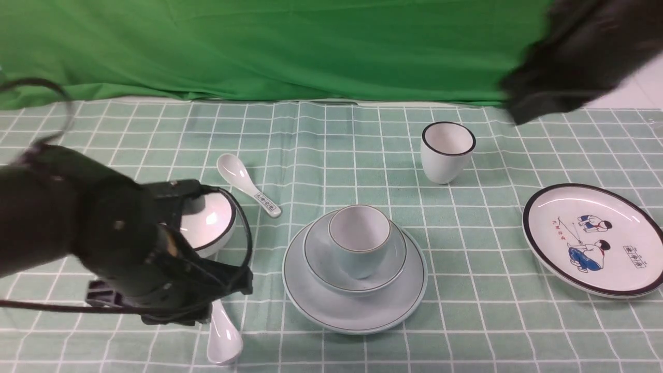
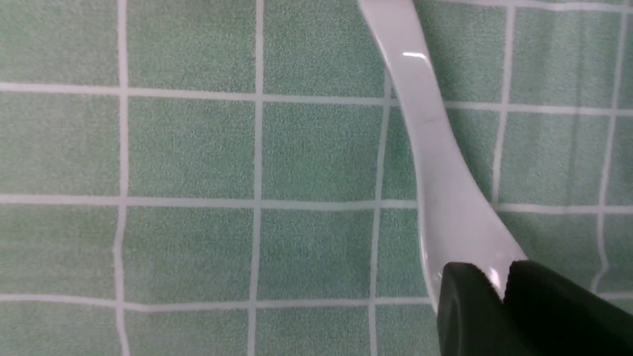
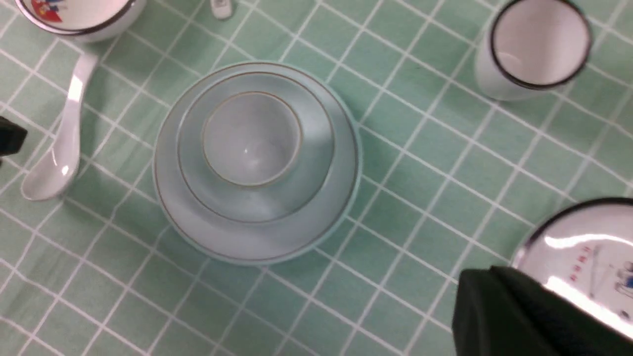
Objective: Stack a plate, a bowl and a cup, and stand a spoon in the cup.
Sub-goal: Use the left arm to grab a blue soup spoon, then use the left arm to put the blue soup spoon into the blue teacup in the middle
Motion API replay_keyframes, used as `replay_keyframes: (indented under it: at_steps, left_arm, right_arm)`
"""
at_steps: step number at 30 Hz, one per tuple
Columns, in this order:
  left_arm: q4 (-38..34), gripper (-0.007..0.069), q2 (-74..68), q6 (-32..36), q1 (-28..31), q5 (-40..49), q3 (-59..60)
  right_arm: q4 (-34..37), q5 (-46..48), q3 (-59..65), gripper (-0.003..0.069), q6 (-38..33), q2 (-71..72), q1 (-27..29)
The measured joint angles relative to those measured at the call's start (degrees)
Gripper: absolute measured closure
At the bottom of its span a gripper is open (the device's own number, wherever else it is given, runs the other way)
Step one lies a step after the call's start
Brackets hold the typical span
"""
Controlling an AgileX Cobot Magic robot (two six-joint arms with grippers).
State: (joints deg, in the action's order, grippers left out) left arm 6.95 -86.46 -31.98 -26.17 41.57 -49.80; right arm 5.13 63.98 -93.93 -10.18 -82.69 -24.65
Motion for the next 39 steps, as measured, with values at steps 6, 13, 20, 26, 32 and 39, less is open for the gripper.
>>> replay_keyframes:
  at_steps: [6, 13, 20, 26, 32, 39]
  left_arm:
    - [1.9, 0.0235, -8.5, -6.6, 0.0, -0.1, -6.2]
    - [3.4, 0.0076, -15.9, -8.9, 0.0, 1.1, -11.6]
    - [5.4, 0.0141, -18.3, -11.7, 0.0, 1.6, -11.7]
    - [8.4, 0.0481, -18.4, -11.8, 0.0, 3.1, -11.9]
    - [8.4, 0.0511, -14.6, -8.1, -0.2, 5.8, -11.9]
    - [9.5, 0.0511, -3.5, -5.7, -5.3, -4.8, -11.9]
  right_arm:
    - [-0.2, -0.2, 9.7, 0.0636, 0.0, 14.8, 3.3]
    - [-0.7, -1.5, 19.1, 0.0636, 0.1, 26.8, 3.3]
    - [-1.1, -1.5, 20.7, 0.0632, 0.1, 30.0, 3.3]
    - [-1.1, -1.9, 21.0, 0.0627, 0.1, 30.1, 3.3]
    - [-1.2, -2.0, 21.0, 0.0624, 0.1, 30.1, 3.3]
    - [-1.2, -2.6, 21.0, 0.0624, 0.1, 30.1, 3.3]
